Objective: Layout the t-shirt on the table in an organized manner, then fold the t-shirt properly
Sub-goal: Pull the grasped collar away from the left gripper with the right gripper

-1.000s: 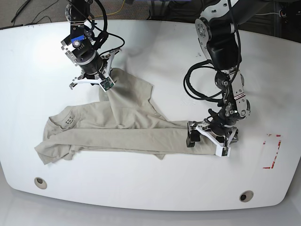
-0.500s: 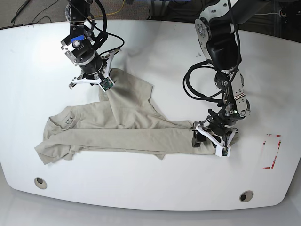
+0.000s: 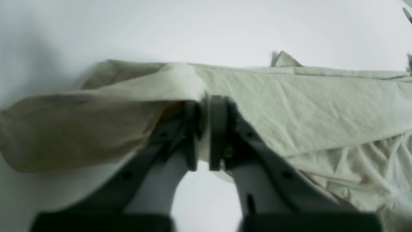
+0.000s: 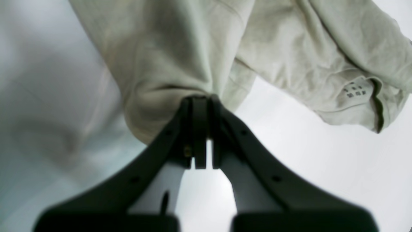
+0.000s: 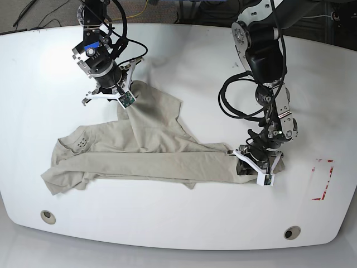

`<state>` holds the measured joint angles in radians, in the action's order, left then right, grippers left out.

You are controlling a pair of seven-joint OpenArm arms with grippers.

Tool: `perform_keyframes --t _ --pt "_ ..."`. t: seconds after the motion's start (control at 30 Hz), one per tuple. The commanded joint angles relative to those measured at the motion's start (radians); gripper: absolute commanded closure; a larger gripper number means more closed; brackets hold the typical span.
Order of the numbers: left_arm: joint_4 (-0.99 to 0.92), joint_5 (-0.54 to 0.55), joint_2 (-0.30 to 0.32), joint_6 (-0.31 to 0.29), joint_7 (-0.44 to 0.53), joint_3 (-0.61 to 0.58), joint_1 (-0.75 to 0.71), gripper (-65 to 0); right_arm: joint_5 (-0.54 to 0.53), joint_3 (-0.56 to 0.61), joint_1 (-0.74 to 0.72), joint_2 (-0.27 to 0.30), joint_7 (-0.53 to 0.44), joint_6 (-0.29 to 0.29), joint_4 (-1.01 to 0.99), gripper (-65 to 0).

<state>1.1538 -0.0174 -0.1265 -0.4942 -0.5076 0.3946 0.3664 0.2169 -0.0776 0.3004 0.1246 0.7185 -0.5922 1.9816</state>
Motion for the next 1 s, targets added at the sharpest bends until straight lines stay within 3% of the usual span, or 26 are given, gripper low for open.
perform_keyframes --t 0.0,0.4,0.73,0.97 --pt "0.021 0.018 0.017 -0.004 0.027 -0.003 0.033 0.0 -0.003 -0.029 -0.005 0.000 -0.015 0.005 0.022 0.0" --pt "0.130 0.020 0.035 -0.008 0.023 -0.001 0.024 0.0 -0.023 -0.113 -0.005 -0.001 -0.017 0.005 0.025 0.0" --pt "0.343 0.014 0.041 -0.008 0.017 -0.007 -0.043 0.0 -0.211 -0.278 0.012 0.004 -0.017 0.004 0.026 0.0" --pt "0.469 0.018 0.098 -0.008 -0.036 -0.049 -0.085 0.0 -0.357 -0.393 0.033 0.017 -0.017 -0.012 0.040 0.0"
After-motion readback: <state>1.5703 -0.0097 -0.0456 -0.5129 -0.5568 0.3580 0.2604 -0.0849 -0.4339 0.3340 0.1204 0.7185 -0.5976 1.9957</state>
